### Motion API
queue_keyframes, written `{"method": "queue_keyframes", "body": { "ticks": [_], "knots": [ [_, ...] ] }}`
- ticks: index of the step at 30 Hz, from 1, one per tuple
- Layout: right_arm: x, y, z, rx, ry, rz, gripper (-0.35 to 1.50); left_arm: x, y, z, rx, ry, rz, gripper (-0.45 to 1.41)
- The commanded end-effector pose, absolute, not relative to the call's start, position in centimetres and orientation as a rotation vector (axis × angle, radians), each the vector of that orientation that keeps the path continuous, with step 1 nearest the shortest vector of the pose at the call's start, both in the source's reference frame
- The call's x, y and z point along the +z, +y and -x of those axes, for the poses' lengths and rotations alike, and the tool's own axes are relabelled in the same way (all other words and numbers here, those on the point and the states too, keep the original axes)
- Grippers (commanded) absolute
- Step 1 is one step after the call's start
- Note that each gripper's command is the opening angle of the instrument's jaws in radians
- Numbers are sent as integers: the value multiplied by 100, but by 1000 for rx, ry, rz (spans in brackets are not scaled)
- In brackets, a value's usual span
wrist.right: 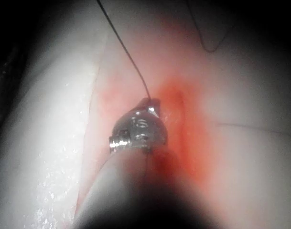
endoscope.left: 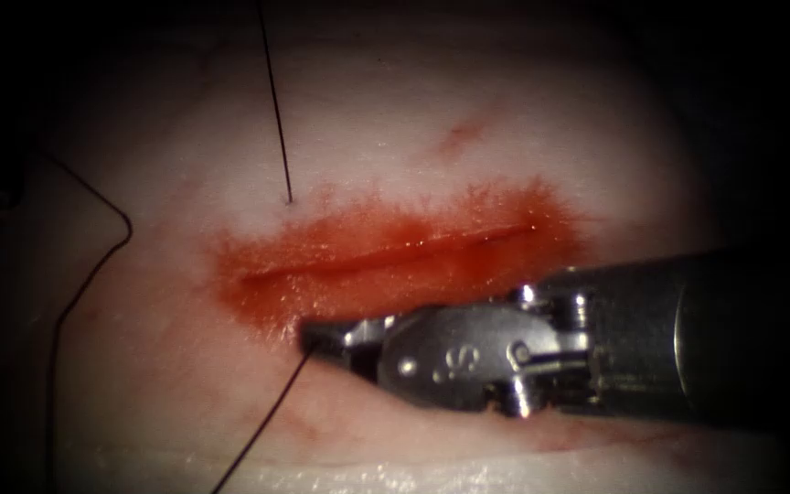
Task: Wound Closure
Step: Grasp suture with right hand near the wound and pull away to lengthen working end. Repeat until only a short tail remains.
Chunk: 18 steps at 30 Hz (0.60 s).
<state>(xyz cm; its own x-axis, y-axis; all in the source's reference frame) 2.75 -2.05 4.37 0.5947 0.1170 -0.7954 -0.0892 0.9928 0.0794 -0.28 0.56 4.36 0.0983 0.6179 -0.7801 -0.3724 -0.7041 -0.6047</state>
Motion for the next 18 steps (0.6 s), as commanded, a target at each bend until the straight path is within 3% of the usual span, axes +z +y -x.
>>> {"method": "queue_keyframes", "body": {
  "ticks": [1, 7, 18],
  "knots": [
    [426, -219, -274, 117, 922, -38, -35, 443, 55, 34, 1703, -245, 1642, -45],
    [328, -294, -250, 88, 937, -76, -35, 446, 55, 34, 1704, -244, 1644, -45],
    [251, -366, -265, 24, 968, -125, -35, 447, 55, 33, 1704, -243, 1644, -45]
  ]
}}
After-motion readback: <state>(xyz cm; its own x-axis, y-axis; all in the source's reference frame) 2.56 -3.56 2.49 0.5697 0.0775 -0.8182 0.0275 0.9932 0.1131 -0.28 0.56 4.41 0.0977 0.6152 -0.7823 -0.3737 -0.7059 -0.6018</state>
